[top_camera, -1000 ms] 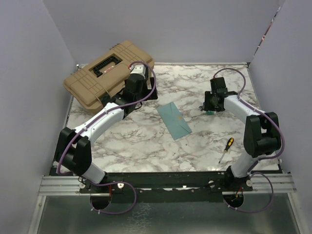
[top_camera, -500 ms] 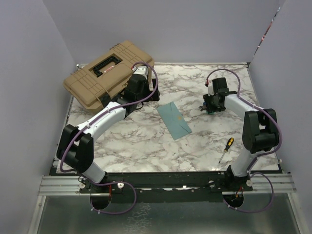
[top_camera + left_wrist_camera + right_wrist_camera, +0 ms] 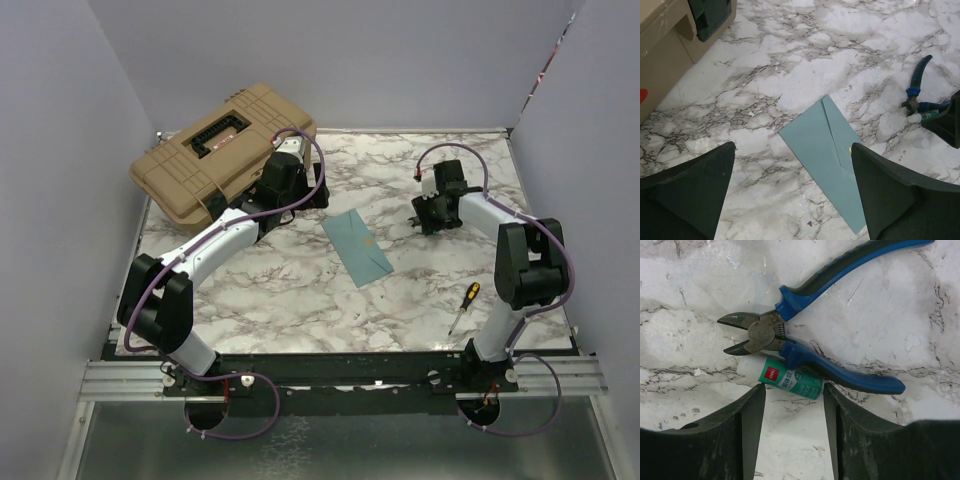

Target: Place the letter into the envelope and seal it

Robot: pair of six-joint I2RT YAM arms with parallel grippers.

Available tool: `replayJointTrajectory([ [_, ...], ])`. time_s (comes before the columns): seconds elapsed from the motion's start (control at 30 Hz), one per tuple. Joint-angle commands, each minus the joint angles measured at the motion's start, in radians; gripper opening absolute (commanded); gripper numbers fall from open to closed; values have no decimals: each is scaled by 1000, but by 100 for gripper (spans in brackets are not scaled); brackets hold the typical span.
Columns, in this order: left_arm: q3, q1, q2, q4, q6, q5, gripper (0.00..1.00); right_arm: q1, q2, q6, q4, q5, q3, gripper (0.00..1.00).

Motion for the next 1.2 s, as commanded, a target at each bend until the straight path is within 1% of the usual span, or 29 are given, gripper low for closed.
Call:
replayJointTrajectory([
  [0.0, 14, -1, -7, 16, -4, 22, 99, -6, 53, -26, -17, -54, 19, 54],
  [0.27, 18, -1, -5, 16, -2, 28, 99, -5, 87, -54, -61, -73, 54, 55],
  [0.4, 24, -2, -2, 16, -4, 30, 99, -6, 82, -53, -68, -70, 48, 51],
  [0.47, 24, -1, -2, 15, -4, 30, 99, -5, 75, -57, -68, -75, 38, 46],
  [0.5, 26, -1, 0, 16, -4, 30, 99, -6, 69, -59, -68, -80, 32, 42],
  [0.57, 27, -1, 1, 16, -4, 30, 99, -5, 59, -58, -63, -89, 20, 30],
  [0.67, 26, -2, 0, 15, -4, 30, 99, -5, 51, -63, -64, -90, 8, 18],
  [0.73, 27, -1, -2, 16, -4, 29, 99, -4, 39, -66, -54, -87, -4, 14],
  [0.83, 32, -1, -5, 18, 1, 34, 99, -4, -4, -62, -50, -88, -7, 12],
  [0.93, 51, -2, -11, 20, 20, 91, 99, -3, -91, -45, -33, -107, -13, 11],
  [1.03, 86, -1, -10, 22, 38, 197, 99, -4, -199, -18, -4, -154, -42, 11],
  [1.1, 114, -1, -8, 32, 42, 276, 99, -4, -266, 11, 10, -220, -58, 11],
  [1.17, 139, -1, -3, 45, 35, 345, 99, -4, -322, 59, 23, -323, -65, 11],
])
